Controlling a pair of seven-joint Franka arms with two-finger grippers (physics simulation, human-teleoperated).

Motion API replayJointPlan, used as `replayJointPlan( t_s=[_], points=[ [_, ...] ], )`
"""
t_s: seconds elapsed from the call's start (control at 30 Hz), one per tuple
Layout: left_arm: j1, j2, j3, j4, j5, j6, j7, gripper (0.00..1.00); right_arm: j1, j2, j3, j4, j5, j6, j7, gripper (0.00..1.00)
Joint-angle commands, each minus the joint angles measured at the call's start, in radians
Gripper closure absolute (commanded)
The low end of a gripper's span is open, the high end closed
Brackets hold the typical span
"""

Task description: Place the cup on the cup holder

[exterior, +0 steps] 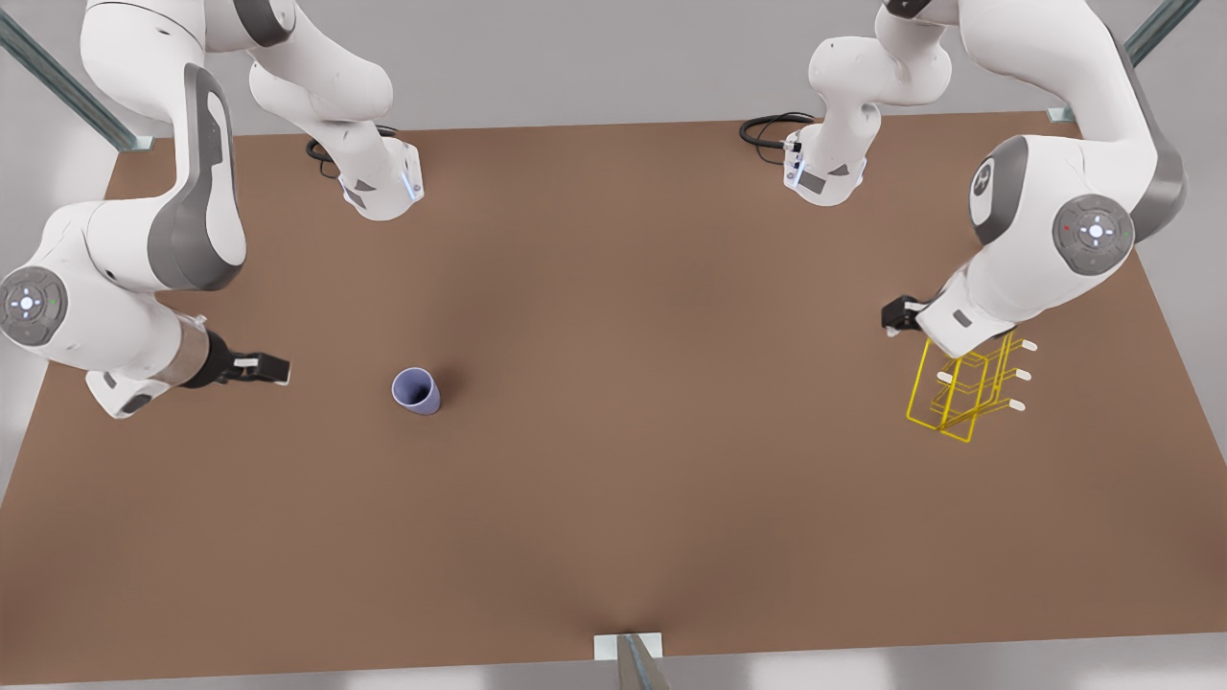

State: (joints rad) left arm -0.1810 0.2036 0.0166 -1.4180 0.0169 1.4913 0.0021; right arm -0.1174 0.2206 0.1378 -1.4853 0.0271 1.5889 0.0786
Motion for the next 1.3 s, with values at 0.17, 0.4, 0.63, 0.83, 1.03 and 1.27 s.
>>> replayJointPlan(
  t_s=[0.17, 0.4, 0.63, 0.83, 1.03, 1.27],
  points=[
    [-0.002, 0.007, 0.002, -0.007, 0.002, -0.02, -0.056, 0.0, 0.002, -0.001, 0.0, -0.015, 0.0, 0.066, 0.043, 0.0],
    [0.043, 0.132, 0.011, -0.015, -0.078, -0.161, -0.05, 0.0, 0.114, 0.002, 0.008, -0.294, 0.002, 0.373, 0.122, 0.0],
    [0.069, 0.163, 0.013, -0.01, -0.087, -0.152, -0.048, 0.0, 0.239, -0.006, 0.013, -0.498, 0.004, 0.583, 0.242, 0.0],
    [0.069, 0.171, 0.013, -0.01, -0.086, -0.152, -0.045, 0.0, 0.317, 0.068, 0.013, -0.598, 0.002, 0.778, 0.313, 0.0],
    [0.075, 0.171, 0.013, -0.013, -0.087, -0.146, -0.045, 0.0, 0.309, 0.118, 0.011, -0.629, 0.0, 0.836, 0.313, 0.0],
    [0.084, 0.171, 0.013, -0.013, -0.086, -0.146, -0.045, 0.0, 0.303, 0.134, 0.0, -0.647, 0.002, 0.835, 0.314, 0.62]
  ],
)
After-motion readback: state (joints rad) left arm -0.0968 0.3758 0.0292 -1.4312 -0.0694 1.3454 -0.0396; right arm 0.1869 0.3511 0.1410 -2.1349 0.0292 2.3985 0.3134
